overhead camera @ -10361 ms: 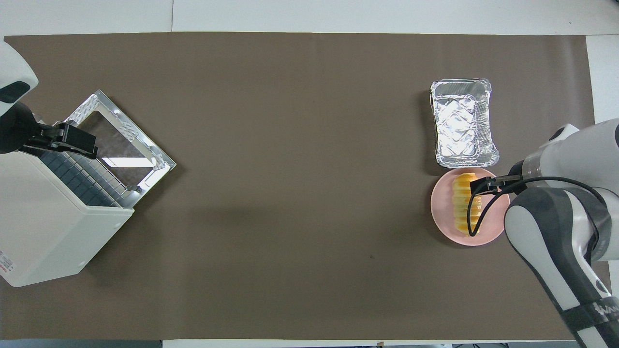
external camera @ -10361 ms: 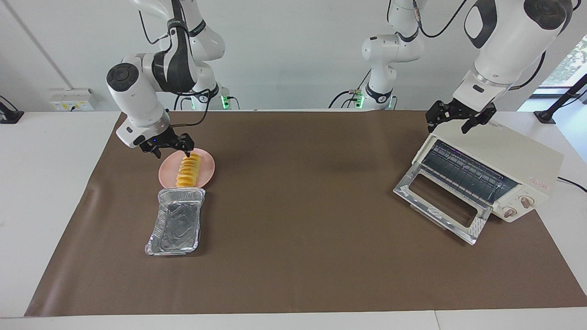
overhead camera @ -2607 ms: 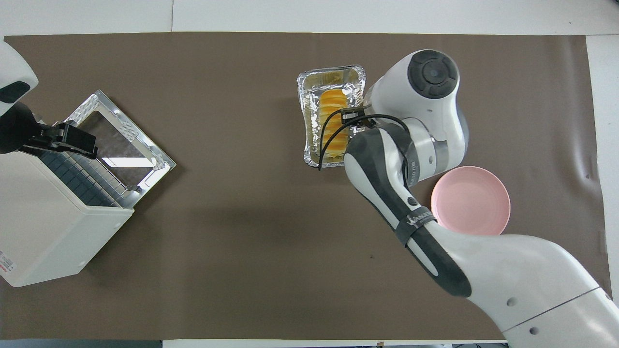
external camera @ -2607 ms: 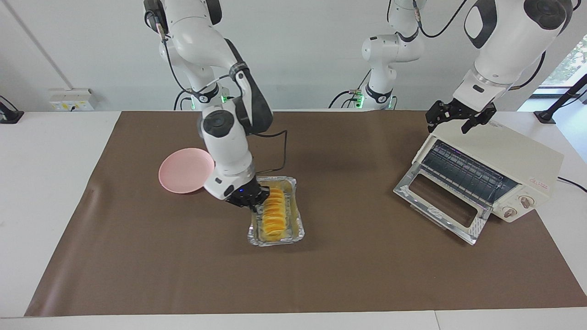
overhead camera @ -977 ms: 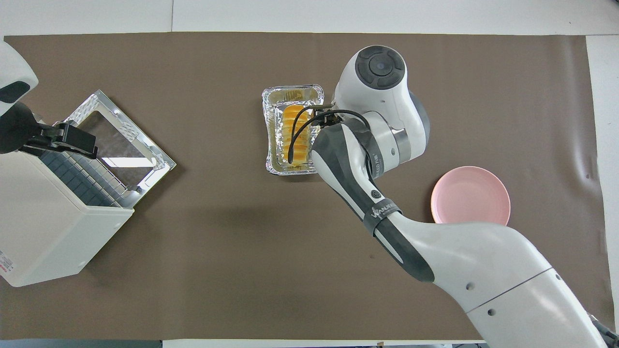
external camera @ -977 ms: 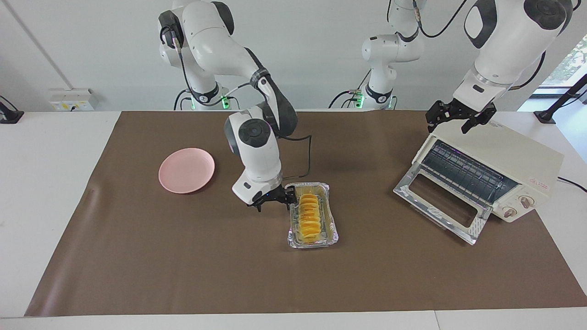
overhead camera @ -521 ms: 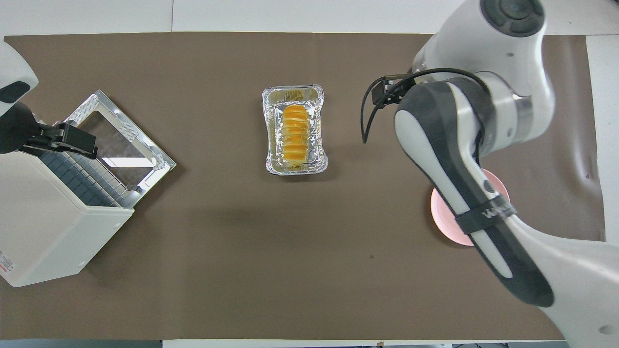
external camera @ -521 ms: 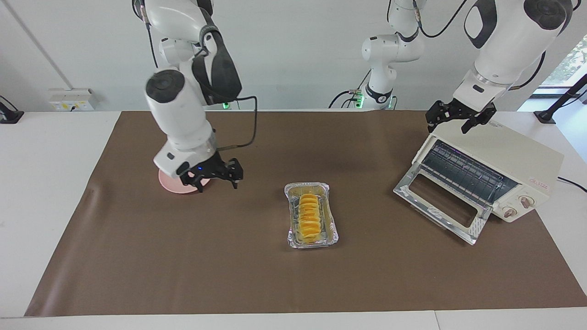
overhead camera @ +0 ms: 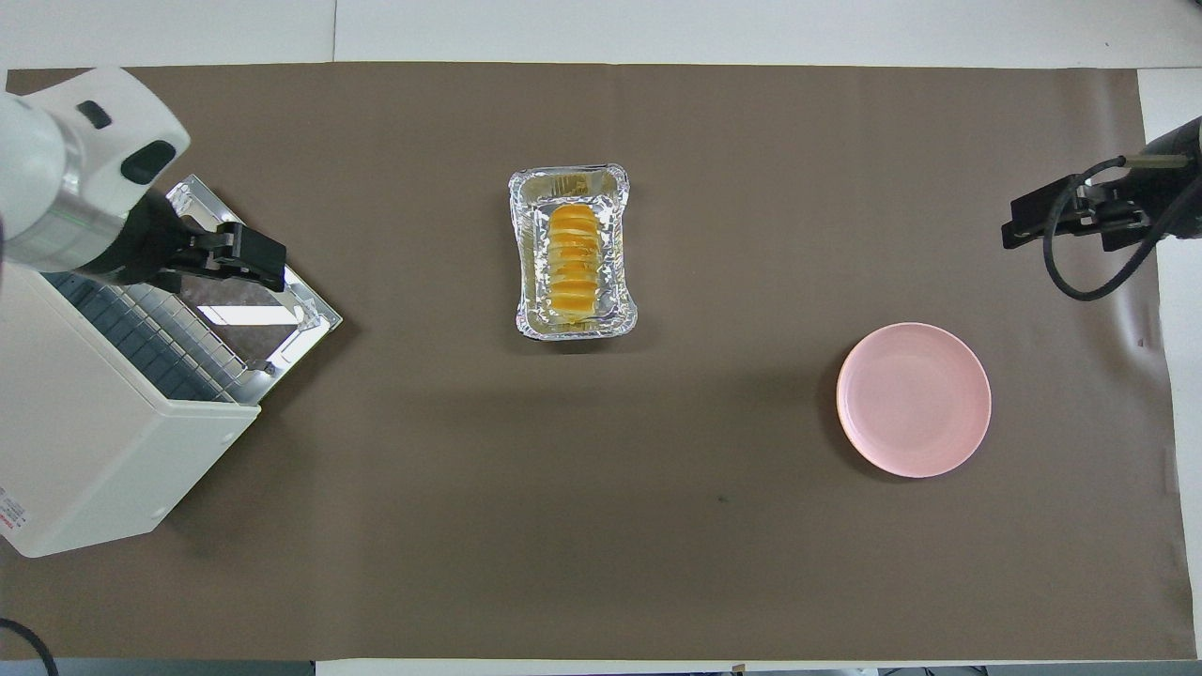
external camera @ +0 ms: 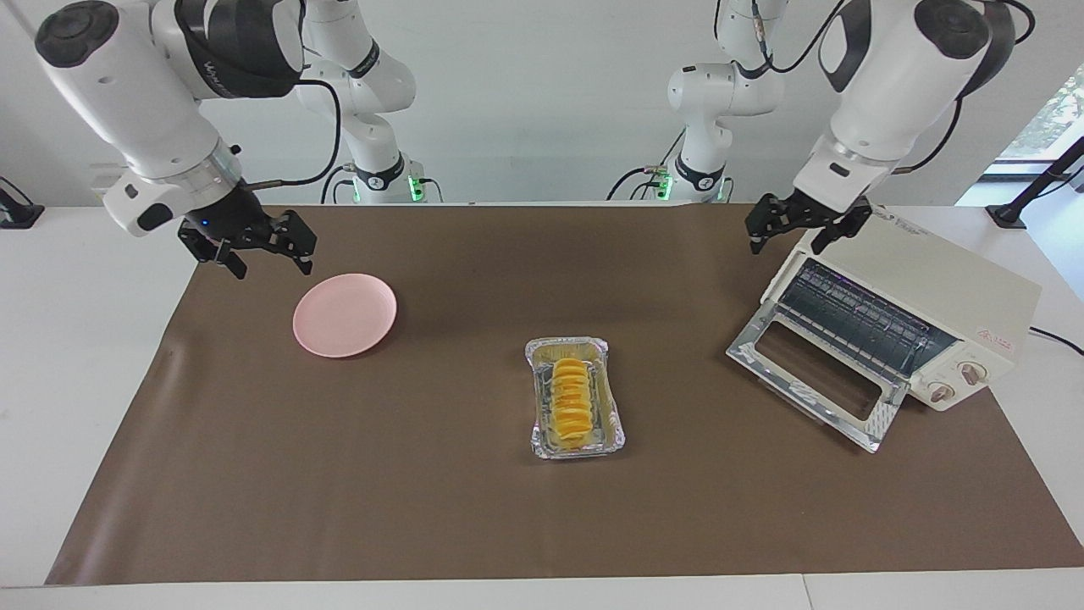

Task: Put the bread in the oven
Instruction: 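Reach the left gripper to the foil tray and grasp its rim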

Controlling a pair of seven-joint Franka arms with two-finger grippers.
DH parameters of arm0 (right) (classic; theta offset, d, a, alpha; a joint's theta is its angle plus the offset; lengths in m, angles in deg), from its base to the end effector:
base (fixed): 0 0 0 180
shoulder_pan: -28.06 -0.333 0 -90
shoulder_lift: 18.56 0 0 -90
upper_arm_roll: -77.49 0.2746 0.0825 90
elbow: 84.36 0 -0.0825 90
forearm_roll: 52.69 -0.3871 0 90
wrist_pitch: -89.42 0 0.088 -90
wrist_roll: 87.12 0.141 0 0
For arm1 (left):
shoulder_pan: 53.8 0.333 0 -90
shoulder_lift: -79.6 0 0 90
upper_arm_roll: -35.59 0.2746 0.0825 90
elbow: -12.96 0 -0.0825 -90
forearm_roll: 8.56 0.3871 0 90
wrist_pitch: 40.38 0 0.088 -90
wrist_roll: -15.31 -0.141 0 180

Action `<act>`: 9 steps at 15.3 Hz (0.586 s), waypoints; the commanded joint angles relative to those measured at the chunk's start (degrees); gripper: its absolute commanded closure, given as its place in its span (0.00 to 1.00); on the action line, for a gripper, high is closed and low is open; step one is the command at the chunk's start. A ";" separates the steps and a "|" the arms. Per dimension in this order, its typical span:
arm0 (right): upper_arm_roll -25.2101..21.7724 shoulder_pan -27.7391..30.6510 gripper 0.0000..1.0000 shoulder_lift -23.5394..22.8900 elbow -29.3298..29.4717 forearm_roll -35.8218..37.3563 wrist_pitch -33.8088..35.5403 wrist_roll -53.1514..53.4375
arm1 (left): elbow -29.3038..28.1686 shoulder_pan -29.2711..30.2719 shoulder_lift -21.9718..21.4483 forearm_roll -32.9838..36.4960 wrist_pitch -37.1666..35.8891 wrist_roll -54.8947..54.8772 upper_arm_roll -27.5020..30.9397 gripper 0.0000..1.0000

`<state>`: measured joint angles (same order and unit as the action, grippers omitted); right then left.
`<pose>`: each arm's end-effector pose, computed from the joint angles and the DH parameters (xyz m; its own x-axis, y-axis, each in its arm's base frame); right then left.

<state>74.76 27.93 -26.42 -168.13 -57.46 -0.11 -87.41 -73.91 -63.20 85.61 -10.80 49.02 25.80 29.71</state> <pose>0.5913 -0.0136 0.5216 0.9986 -0.0394 -0.0361 -0.0421 -0.9962 -0.0768 0.5593 -0.1562 0.5148 0.9942 -0.0836 -0.0682 -0.0812 -0.9960 0.0380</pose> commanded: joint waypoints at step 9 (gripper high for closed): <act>0.89 1.10 0.00 0.74 -2.54 5.66 -1.08 0.03 | 34.22 -28.20 37.66 -0.57 11.04 30.55 9.91 0.00</act>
<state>75.33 28.99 -26.38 -169.51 -53.01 -0.27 -87.42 -44.58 -87.48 118.93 -10.81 57.47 54.17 36.24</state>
